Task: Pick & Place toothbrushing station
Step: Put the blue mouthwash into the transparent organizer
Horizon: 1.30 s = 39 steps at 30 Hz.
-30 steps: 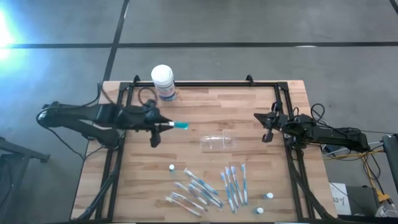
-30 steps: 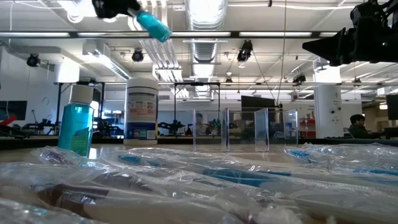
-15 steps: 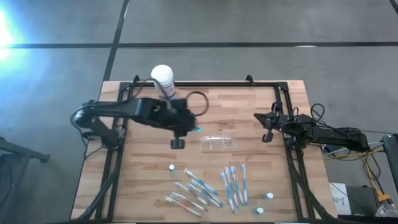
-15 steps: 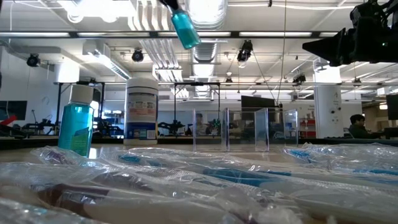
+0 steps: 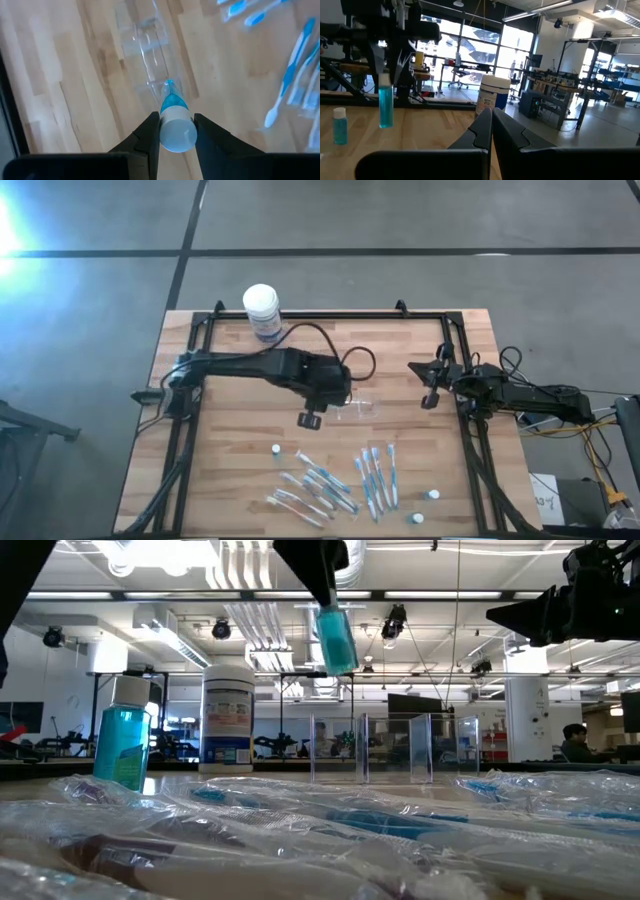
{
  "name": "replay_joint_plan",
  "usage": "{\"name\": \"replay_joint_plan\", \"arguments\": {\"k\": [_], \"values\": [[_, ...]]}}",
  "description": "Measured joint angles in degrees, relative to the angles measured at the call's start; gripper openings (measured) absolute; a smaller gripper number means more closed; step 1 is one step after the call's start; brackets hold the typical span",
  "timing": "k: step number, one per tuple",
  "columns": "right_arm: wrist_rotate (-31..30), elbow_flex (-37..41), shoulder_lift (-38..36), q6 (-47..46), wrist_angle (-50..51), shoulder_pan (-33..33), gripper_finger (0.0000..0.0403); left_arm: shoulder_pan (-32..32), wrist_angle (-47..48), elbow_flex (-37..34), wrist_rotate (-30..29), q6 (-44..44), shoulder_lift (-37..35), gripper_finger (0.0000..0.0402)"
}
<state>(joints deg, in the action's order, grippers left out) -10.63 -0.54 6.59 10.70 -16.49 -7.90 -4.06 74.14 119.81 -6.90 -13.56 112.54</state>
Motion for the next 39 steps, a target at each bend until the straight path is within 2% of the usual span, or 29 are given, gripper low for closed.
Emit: {"name": "replay_joint_plan", "arguments": {"k": [25, 34, 39], "values": [[0.0, 0.0, 0.28, -0.04, 0.0, -0.02, 0.0008, 3.47, -0.46, -0.31, -0.22, -3.83, 6.81, 0.0096], [0.0, 0.0, 0.31, 0.0, 0.0, -0.02, 0.0008, 3.69, 1.26, 8.03, -0.23, -3.96, 6.46, 0.0096], [0.0, 0.0, 0.31, -0.04, -0.02, -0.02, 0.0008, 4.07, 1.25, 9.38, -0.24, -4.66, 7.04, 0.0096]]}}
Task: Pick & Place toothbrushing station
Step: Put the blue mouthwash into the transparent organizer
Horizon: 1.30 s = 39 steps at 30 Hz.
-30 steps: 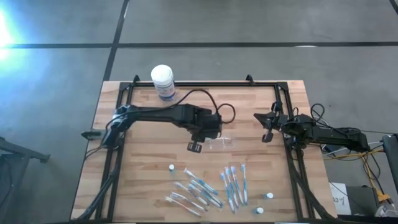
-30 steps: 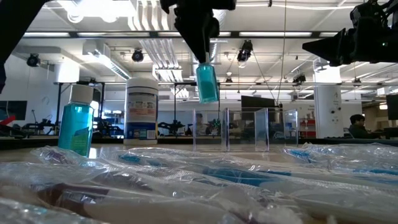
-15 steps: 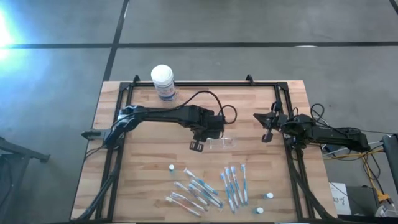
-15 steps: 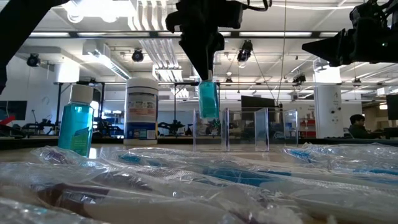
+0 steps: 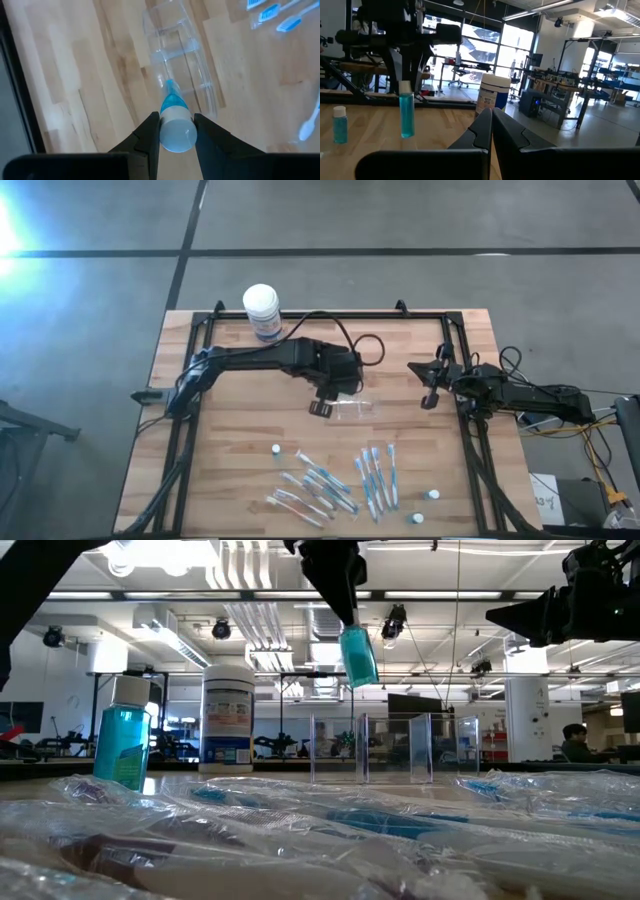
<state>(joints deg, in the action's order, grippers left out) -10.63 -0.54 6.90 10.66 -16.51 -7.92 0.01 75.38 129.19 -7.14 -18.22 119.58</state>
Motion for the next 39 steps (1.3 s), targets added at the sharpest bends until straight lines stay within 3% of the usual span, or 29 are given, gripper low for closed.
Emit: {"name": "replay_joint_plan", "arguments": {"k": [21, 39], "values": [[-0.02, 0.0, 0.07, 0.5, -0.07, 0.02, 0.0008, 1.92, -4.43, 1.16, 4.65, -2.61, 8.34, 0.0096], [-0.03, 0.0, 0.04, 0.27, -0.42, 0.0, 0.0008, 2.4, -4.59, 1.77, 4.6, 3.85, 10.76, 0.0096]]}}
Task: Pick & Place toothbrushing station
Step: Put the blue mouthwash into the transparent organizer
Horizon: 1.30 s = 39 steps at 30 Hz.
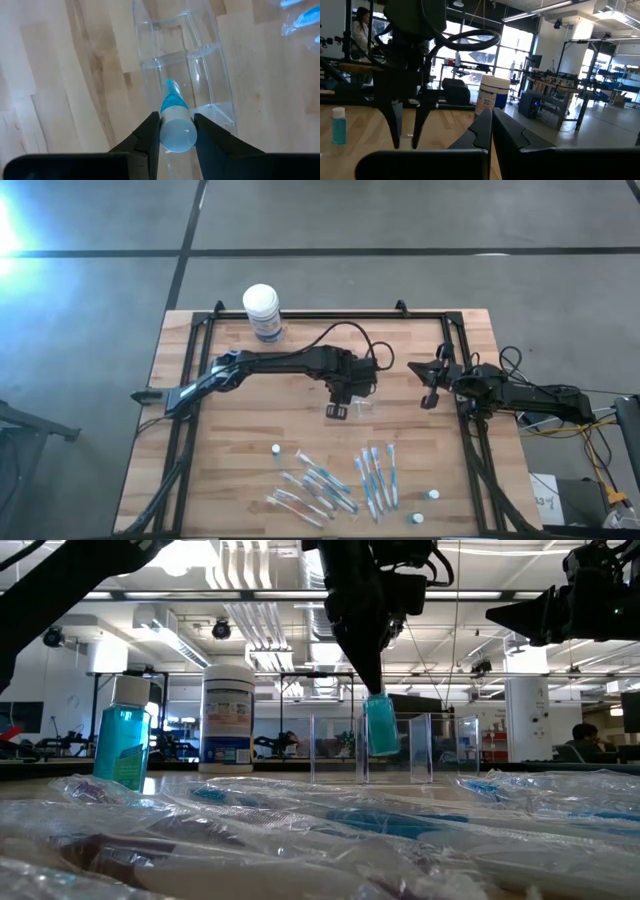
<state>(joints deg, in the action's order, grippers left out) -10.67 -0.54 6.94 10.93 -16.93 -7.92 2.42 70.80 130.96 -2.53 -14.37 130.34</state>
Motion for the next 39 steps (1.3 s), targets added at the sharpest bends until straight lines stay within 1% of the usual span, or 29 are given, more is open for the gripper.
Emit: {"name": "replay_joint_plan", "arguments": {"k": [13, 31, 39], "values": [[0.01, 0.0, 0.0, 0.16, 0.02, 0.02, 0.0008, 0.08, -0.75, -0.17, -0.04, -0.74, 2.92, 0.0096], [0.01, 0.0, 0.0, 1.12, 0.13, 0.02, 0.0008, 0.39, -1.04, -0.9, -0.08, -0.55, 2.91, 0.0103], [0.01, 0.0, 0.0, 1.12, 0.16, 0.02, 0.0008, 0.48, -1.95, -1.39, -0.06, -0.79, 2.85, 0.0119]]}}
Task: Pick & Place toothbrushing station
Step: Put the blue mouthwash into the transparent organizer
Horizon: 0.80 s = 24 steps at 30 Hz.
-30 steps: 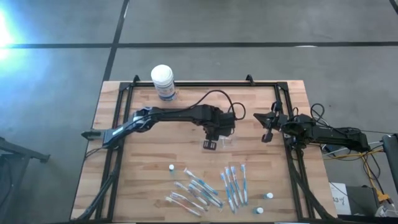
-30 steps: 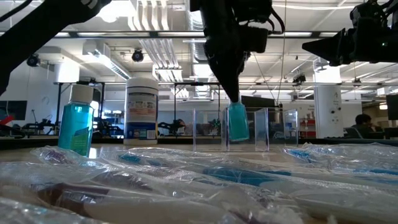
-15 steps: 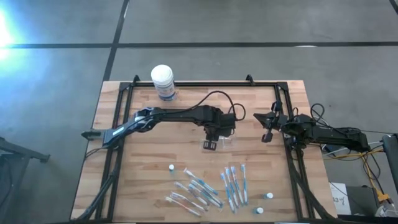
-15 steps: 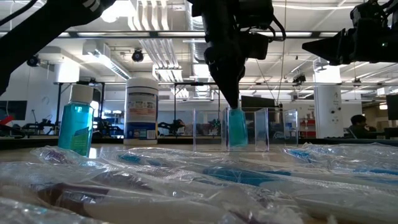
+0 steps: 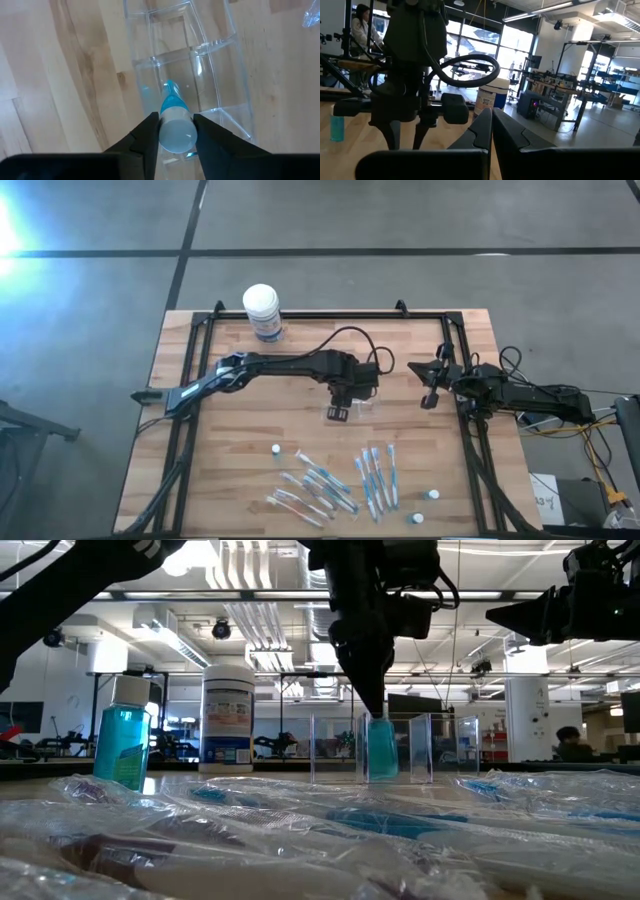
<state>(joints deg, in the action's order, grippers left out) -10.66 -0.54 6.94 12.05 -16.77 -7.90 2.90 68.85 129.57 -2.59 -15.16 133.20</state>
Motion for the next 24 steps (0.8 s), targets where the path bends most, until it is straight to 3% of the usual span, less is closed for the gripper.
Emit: {"name": "replay_joint_plan", "arguments": {"k": [24], "values": [[0.0, 0.0, 0.0, 0.13, 0.02, -0.02, 0.0008, 0.0, -1.12, -0.85, 0.4, -1.2, -0.12, 0.0126]]}}
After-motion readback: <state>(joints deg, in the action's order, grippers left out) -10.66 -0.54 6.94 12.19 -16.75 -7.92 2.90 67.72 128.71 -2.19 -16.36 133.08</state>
